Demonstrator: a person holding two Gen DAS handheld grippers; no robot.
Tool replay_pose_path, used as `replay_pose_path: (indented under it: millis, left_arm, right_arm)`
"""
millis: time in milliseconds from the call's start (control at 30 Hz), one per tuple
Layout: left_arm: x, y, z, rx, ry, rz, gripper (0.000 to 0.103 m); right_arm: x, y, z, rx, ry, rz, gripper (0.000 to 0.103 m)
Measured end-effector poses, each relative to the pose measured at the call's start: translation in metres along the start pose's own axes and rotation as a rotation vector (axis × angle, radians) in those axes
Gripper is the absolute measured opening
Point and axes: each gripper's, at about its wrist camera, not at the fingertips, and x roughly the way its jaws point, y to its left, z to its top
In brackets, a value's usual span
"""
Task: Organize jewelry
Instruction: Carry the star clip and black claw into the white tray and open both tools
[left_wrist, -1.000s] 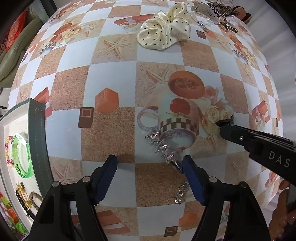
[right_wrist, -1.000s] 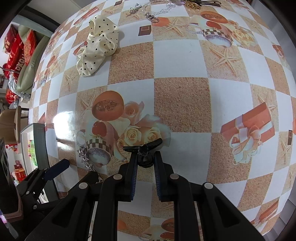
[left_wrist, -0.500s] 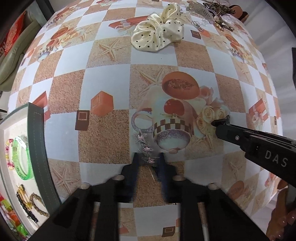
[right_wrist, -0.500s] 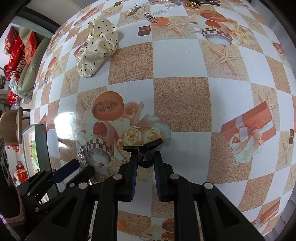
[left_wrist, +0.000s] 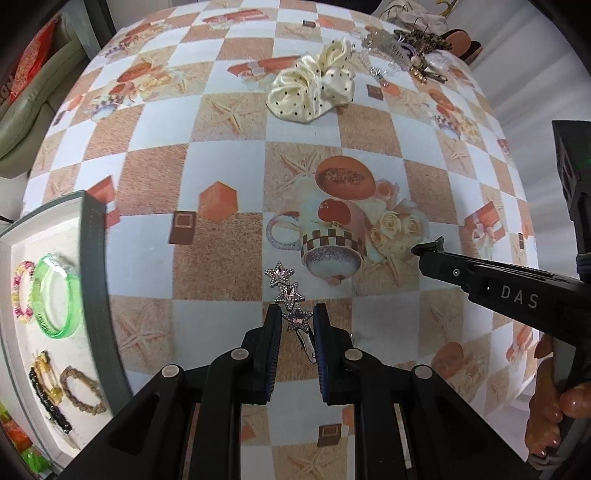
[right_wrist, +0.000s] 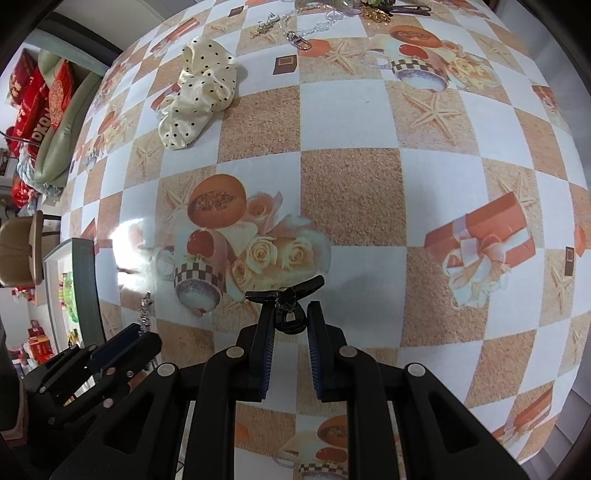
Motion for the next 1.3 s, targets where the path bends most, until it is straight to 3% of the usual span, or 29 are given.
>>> replay_pose_path:
  millis: [400,600,933,1300]
  left_arm:
    - [-0.058,0.040,-0.032,-0.034,-0.085,0.014,0.022]
    - [-0.084,0.080,-0.058,-0.097,-0.112,0.028,0.022]
    - [-0.103,0.156,-0.111,-0.251,-0.123,0.078,0.022]
    - [-0.081,0.209,-0.157,-0.357,-0.071,0.100,0.022]
  right_arm:
    - [-0.030,0.025,-0.015,-0.045,-0.018,0.014,0.019]
    - [-0.041,0.061,-0.020,-0.116,-0.021,0.034,0.019]
    - [-0.036,0.160,-0.031,-0.308,0.002,0.078,0.019]
    - [-0.005,0.258,-0.044,-0.491,0.052,0.081,0.019]
